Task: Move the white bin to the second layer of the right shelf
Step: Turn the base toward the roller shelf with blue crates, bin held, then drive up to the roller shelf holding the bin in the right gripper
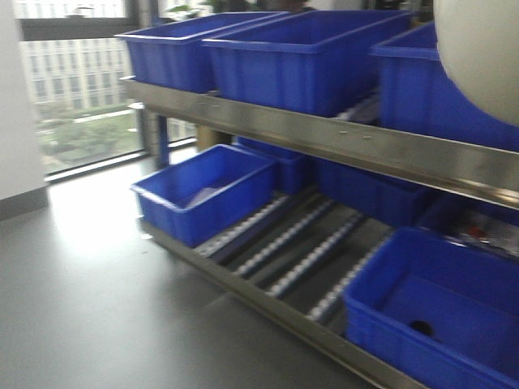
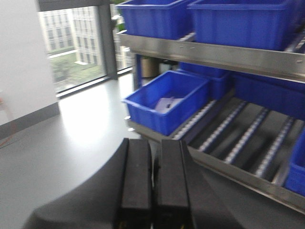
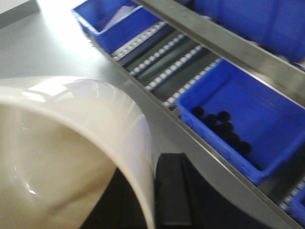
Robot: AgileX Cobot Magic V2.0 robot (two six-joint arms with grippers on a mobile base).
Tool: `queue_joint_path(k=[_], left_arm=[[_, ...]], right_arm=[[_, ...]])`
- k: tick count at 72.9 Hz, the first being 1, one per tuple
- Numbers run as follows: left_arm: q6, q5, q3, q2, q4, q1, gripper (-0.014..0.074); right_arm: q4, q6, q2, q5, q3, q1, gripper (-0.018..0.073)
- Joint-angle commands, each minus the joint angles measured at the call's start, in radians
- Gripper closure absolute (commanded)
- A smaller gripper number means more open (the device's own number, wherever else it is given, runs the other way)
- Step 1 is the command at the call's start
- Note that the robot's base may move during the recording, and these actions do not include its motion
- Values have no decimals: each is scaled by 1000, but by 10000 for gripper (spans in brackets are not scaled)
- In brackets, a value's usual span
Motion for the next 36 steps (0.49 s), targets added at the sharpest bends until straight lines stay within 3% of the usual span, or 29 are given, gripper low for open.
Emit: queue_joint_path(k=[1, 36], left_arm=[[-5, -87, 37, -14, 0, -6, 512], [-5, -87, 37, -14, 0, -6, 512]], right_arm=[[-6, 0, -1, -101, -31, -6, 504], [-6, 0, -1, -101, -31, -6, 504]])
